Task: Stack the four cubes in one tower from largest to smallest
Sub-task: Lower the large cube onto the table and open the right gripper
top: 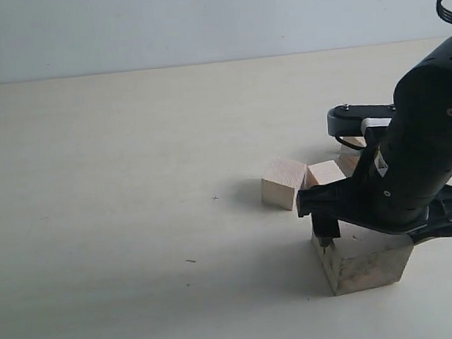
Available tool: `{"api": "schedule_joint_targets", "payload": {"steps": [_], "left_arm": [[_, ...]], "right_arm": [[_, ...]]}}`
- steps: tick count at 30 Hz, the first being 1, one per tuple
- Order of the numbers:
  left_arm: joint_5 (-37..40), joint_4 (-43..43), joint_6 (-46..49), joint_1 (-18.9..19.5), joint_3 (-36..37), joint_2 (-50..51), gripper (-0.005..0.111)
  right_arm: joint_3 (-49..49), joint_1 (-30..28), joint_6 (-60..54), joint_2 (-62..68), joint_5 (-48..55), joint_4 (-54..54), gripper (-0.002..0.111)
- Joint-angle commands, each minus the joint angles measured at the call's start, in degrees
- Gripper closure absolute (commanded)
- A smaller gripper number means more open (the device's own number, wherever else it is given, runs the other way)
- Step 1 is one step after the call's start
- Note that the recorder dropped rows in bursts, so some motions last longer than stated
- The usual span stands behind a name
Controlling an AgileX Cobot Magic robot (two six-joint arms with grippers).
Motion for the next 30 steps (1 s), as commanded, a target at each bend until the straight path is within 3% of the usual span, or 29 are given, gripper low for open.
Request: {"api": "schedule_joint_targets", "payload": {"steps": [1, 4, 14, 23, 30], "left_arm": [[-0.35, 0.15, 0.02, 0.32, 0.18, -0.38, 0.107], [-0.35, 0.15, 0.02, 0.32, 0.18, -0.38, 0.107], [-0.35, 0.15, 0.02, 0.32, 0.18, -0.38, 0.107], [-0.35, 0.15, 0.02, 0.32, 0.18, -0.38, 0.107], [-0.35, 0.15, 0.02, 0.32, 0.18, -0.38, 0.107]], "right_arm": [[0.07, 0.03, 0.92, -0.46, -1.46, -0.96, 0.039], [0.07, 0.03, 0.92, -0.46, -1.60, -2.09, 0.038], [0.07, 0.03, 0.30, -0.46, -1.35, -2.09, 0.017], [0.07, 0.03, -1.25, -1.57, -1.97, -2.58, 0.017], [-0.95, 0.03, -1.25, -8.84, -9.20, -3.98, 0.017]]}}
